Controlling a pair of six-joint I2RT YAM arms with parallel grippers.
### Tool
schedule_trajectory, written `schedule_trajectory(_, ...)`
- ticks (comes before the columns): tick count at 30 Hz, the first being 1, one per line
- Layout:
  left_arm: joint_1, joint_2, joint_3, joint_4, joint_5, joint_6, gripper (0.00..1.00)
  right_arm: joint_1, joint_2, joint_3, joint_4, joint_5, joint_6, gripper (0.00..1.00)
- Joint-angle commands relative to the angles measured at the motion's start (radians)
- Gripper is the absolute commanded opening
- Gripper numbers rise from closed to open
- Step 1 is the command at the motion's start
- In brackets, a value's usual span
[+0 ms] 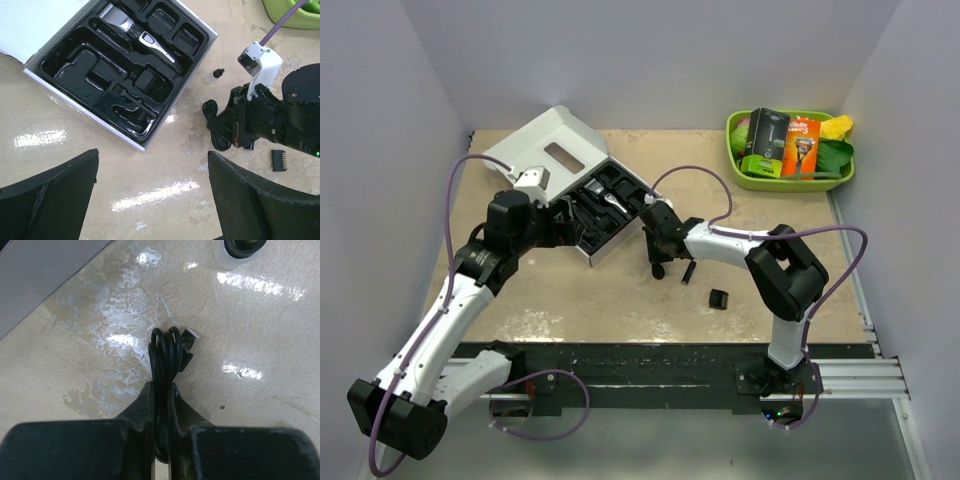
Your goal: Sort the hair-cutting tools
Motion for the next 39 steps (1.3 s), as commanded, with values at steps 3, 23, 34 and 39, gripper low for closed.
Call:
schedule_trajectory(3, 0.008, -0.037, -0.012, -0.009, -0.053, -0.026, 0.94, 0.034, -0.007, 0.072, -0.085, 0.102, 0.016, 0.0)
schedule_trajectory(23, 0.008, -0.186, 0.014, -0.076, -0.077, -0.107, 0.94, 0.091, 0.179, 0.589, 0.134, -0.103, 0.246, 0.0)
schedule_trajectory(34, 0.008, -0.198, 0.024, -0.093, -0.087, -0.1, 0.94, 0.123, 0.366, 0.721, 0.329, -0.091, 0.364, 0.0)
schedule_trajectory(39, 0.008, -0.197, 0.025, -0.095, -0.085, -0.097, 0.94, 0.123, 0.412, 0.774, 0.338, -0.057, 0.401, 0.0)
